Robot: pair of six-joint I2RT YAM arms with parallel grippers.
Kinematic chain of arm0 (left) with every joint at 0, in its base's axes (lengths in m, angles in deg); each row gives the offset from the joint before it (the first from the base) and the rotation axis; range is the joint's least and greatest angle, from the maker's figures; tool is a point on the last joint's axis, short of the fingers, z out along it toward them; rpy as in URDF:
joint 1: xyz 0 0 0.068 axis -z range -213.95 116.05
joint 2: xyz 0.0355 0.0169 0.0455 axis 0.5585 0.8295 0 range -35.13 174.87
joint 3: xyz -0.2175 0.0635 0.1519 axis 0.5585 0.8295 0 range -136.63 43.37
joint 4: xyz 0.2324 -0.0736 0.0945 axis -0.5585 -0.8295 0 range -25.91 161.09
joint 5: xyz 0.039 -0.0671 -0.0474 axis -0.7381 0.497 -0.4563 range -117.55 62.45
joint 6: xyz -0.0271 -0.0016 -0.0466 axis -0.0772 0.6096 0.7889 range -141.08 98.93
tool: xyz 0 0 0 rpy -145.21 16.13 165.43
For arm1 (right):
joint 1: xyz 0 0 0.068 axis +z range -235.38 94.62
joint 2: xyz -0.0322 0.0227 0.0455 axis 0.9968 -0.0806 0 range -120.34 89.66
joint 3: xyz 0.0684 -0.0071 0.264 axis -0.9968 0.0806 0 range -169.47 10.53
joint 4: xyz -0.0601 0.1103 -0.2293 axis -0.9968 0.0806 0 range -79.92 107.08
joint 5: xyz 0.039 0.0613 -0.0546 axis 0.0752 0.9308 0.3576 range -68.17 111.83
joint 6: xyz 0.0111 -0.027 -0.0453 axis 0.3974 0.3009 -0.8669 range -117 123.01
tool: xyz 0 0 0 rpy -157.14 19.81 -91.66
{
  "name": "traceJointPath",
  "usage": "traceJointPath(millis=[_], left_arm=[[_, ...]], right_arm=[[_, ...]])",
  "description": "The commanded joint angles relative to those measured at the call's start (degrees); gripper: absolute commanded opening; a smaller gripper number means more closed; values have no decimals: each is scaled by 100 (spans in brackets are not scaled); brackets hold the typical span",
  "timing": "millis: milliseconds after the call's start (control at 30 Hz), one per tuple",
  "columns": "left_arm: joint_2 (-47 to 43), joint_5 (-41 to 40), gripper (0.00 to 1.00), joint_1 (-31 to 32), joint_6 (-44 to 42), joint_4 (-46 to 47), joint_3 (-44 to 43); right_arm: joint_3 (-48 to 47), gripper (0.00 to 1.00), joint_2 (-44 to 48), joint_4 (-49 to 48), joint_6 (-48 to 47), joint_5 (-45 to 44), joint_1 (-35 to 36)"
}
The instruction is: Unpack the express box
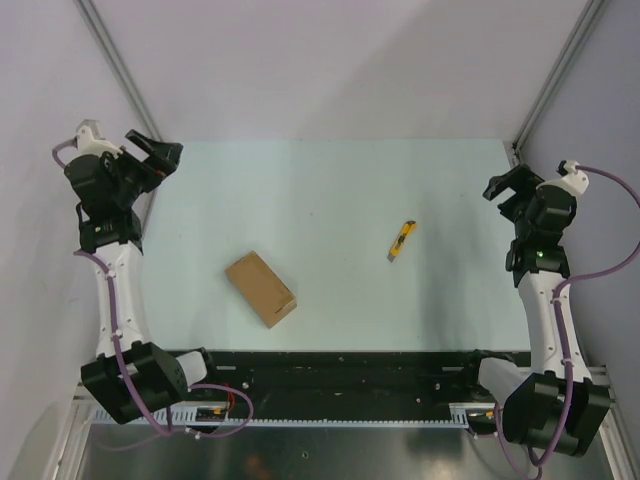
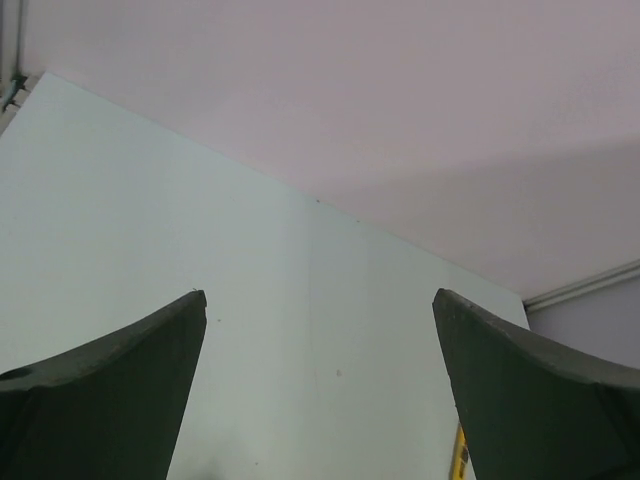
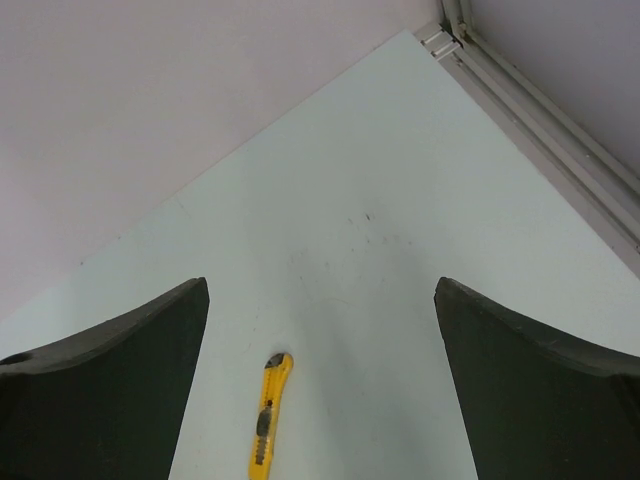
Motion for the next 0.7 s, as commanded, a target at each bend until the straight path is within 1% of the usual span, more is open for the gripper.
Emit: traceJointPath(millis=[0, 33, 133, 167, 200, 233, 267, 433, 467, 500, 533, 600, 633, 667], left_arm=[[-146, -406, 100, -152, -81, 114, 153], [-128, -320, 100, -318, -37, 105, 206], [91, -248, 100, -670, 156, 114, 408], [161, -66, 100, -767, 253, 105, 444], [214, 275, 100, -881, 288, 148, 496], [276, 601, 100, -996, 332, 532, 688], [268, 761, 100, -997, 437, 570, 768], [-145, 429, 100, -935, 359, 589, 1295], [-450, 289, 100, -900, 394, 440, 1410], [-636, -365, 100, -865, 429, 204, 1663], [-803, -606, 100, -778, 464, -312, 1805], [-1093, -985, 97, -716, 421, -929, 2094], [-1199, -917, 96, -646, 351, -1306, 2218], [-1305, -760, 96, -628, 168, -1458, 2359]], right_arm=[[-183, 100, -34, -208, -78, 122, 41], [-183, 100, -51, -208, -130, 183, 93], [-183, 100, -183, -445, -586, 149, 558], [-192, 100, -253, -454, -736, 70, 725], [-192, 100, -315, -463, -963, -122, 1127], [-218, 100, -489, -394, -1027, -167, 1322], [-297, 100, -578, -332, -1053, -185, 1498], [-544, 100, -1114, 230, -860, 227, 2307], [-561, 100, -1228, 292, -843, 280, 2431], [-561, 100, -1264, 353, -843, 281, 2588], [-570, 100, -1308, 458, -869, 281, 2868], [-570, 100, -1440, 591, -852, 167, 3160], [-570, 100, -1492, 739, -808, 123, 3396], [-561, 100, -1536, 828, -703, 70, 3486]])
